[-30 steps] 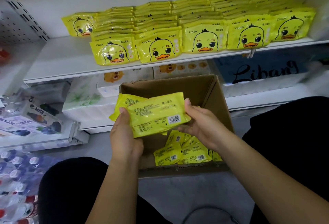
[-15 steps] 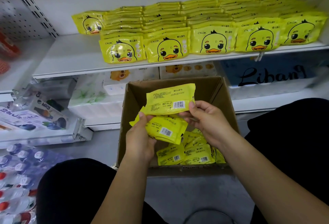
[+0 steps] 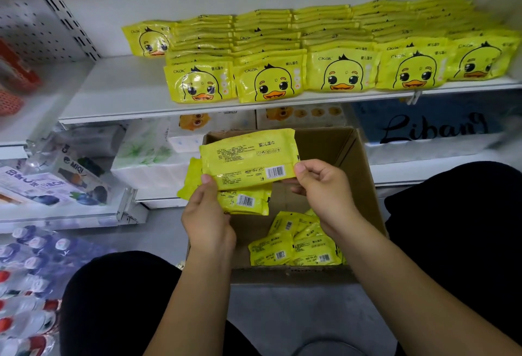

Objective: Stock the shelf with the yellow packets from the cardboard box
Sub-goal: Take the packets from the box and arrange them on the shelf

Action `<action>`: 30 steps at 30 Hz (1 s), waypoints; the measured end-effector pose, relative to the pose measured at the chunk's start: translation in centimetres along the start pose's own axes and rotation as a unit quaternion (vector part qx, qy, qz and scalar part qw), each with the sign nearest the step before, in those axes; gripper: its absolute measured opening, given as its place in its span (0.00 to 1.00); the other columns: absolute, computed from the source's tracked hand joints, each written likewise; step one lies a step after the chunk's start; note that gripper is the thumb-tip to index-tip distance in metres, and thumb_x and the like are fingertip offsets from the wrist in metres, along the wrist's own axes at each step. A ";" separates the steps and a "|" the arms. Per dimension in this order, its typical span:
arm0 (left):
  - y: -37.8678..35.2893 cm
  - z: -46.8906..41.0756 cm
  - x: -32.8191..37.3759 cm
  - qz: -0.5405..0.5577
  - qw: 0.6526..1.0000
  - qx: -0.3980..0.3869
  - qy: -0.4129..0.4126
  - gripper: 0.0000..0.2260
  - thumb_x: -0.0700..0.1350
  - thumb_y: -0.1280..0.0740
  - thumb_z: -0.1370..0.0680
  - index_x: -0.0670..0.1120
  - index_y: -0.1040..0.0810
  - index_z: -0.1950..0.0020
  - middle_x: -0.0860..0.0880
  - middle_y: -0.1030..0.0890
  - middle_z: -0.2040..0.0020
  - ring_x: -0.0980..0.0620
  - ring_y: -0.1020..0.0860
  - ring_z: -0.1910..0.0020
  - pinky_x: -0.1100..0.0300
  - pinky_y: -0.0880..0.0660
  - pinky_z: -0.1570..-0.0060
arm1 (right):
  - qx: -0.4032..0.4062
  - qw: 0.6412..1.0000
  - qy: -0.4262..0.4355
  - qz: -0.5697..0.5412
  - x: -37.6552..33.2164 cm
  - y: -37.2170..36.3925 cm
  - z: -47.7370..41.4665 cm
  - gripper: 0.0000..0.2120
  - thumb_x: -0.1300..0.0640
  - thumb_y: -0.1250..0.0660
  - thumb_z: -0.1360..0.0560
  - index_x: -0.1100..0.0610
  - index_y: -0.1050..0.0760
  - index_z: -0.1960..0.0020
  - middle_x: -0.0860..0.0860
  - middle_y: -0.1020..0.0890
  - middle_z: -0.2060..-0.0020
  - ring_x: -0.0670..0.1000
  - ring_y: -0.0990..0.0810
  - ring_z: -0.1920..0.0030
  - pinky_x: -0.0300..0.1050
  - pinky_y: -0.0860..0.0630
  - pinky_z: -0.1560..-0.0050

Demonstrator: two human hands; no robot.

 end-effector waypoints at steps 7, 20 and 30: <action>0.6 -0.3 3.1 -0.114 0.992 0.000 -0.060 0.17 0.60 0.33 0.19 0.49 0.13 0.47 0.49 0.13 0.46 0.47 0.16 0.42 0.44 0.23 0.36 | -0.025 0.986 -0.015 -0.166 -2.9 -0.5 -1.9 0.08 0.61 0.42 0.16 0.61 0.24 0.48 0.56 0.14 0.47 0.53 0.15 0.44 0.54 0.21 0.39; -5.0 -3.5 8.5 -0.108 0.963 -0.247 -0.018 0.28 0.62 0.37 0.23 0.43 0.20 0.33 0.40 0.16 0.38 0.41 0.17 0.39 0.41 0.25 0.34 | -0.259 0.915 0.265 0.158 -7.0 -12.6 -0.6 0.09 0.60 0.28 0.23 0.60 0.17 0.44 0.49 0.19 0.36 0.41 0.27 0.30 0.40 0.33 0.27; -3.5 -8.0 11.4 -0.074 0.963 -0.258 -0.033 0.25 0.57 0.39 0.21 0.44 0.23 0.29 0.44 0.16 0.36 0.44 0.18 0.37 0.39 0.25 0.34 | -0.134 0.984 -0.082 0.079 -5.8 -13.9 -8.6 0.13 0.44 0.29 0.25 0.53 0.19 0.47 0.52 0.13 0.51 0.50 0.15 0.50 0.47 0.19 0.50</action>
Point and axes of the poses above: each hand's wrist, its own z-axis away from the middle knuckle, its own y-axis out of the back of the hand, x = y × z, the point moved 9 cm from there along -z, towards the middle knuckle
